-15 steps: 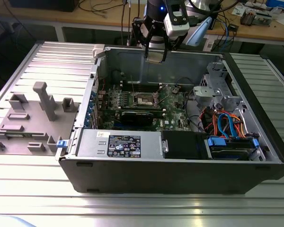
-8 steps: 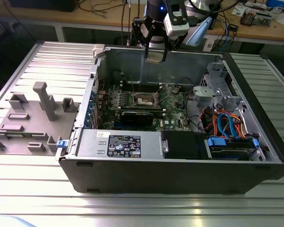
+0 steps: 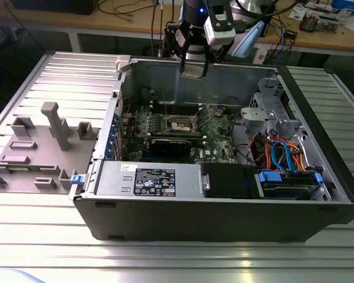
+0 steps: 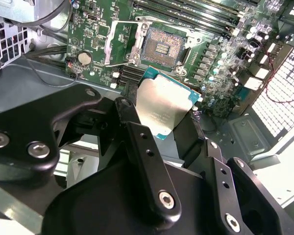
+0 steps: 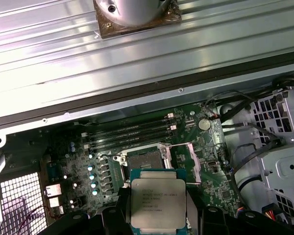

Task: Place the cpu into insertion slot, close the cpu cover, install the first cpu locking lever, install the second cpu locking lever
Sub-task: 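Place the cpu into insertion slot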

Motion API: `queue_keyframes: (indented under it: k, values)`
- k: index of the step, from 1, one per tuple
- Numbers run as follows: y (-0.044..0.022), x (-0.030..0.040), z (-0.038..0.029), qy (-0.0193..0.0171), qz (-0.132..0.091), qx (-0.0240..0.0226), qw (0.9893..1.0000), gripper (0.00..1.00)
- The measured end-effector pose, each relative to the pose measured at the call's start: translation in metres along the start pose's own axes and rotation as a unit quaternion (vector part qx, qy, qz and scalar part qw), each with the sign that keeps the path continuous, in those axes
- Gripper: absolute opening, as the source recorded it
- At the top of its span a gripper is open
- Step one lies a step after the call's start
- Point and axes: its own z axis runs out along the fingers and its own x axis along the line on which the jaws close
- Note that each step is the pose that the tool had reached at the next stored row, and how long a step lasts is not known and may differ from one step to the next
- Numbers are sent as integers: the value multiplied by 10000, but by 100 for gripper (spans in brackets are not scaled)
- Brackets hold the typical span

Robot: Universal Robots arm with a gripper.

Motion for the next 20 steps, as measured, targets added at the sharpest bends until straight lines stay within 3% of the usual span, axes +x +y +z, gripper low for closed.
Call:
queue_keyframes:
  k: [11, 17, 20]
  values:
    - [0, 0, 1, -3, 34, 0, 10000, 54]
    - [-1, 0, 4, -37, 420, -8, 9991, 54]
    - [0, 0, 5, -40, 448, -9, 9990, 54]
